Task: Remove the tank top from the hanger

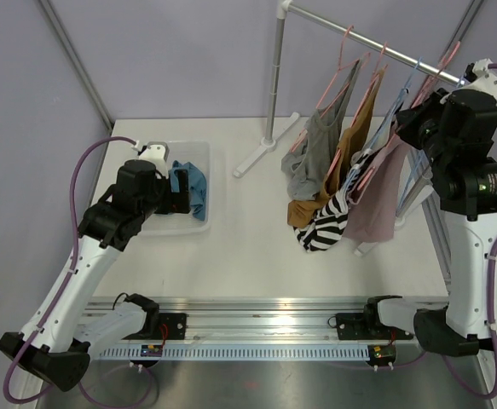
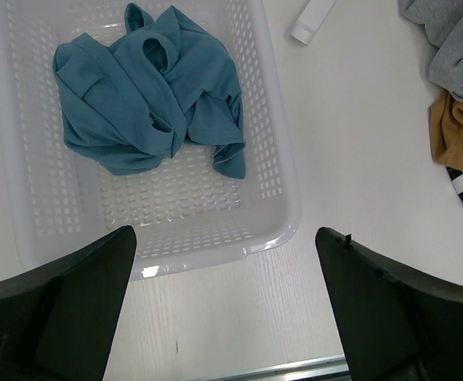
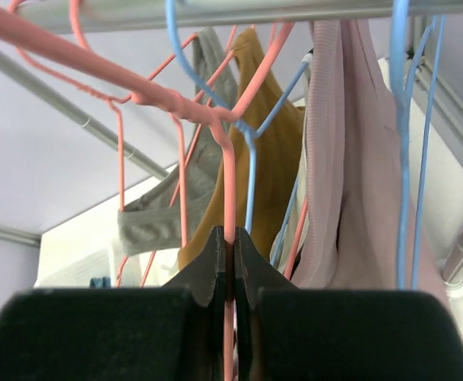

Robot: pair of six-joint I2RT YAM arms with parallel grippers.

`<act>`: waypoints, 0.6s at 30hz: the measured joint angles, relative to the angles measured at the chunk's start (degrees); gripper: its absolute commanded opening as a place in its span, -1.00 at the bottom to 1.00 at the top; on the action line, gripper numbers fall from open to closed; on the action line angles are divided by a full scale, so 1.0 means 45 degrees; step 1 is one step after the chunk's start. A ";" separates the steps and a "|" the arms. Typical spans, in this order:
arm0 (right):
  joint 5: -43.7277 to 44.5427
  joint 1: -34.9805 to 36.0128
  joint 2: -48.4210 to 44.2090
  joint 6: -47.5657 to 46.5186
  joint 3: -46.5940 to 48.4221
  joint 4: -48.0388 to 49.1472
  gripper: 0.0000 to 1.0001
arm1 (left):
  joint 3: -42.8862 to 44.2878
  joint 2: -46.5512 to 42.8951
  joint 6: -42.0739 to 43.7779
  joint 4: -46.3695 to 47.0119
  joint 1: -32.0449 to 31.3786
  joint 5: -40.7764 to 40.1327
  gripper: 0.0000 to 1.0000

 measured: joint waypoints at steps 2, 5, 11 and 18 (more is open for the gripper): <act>-0.0471 0.0000 -0.0253 0.0053 0.0005 -0.0228 -1.00 | 0.0000 -0.0015 0.0000 -0.0005 0.0000 0.0078 0.98; -0.1234 0.0000 -0.0665 0.0073 0.0005 -0.0665 -1.00 | 0.0000 -0.0068 0.0000 -0.0015 0.0000 0.0233 0.98; -0.2939 0.0000 -0.1996 0.0000 -0.0034 -0.1846 -1.00 | 0.0369 -0.0223 -0.0029 -0.0126 -0.0384 0.0869 0.98; -0.4877 0.0000 -0.3288 -0.0729 0.0801 -0.3949 -1.00 | 0.1889 -0.0267 -0.0301 0.0019 -0.2166 0.1127 0.98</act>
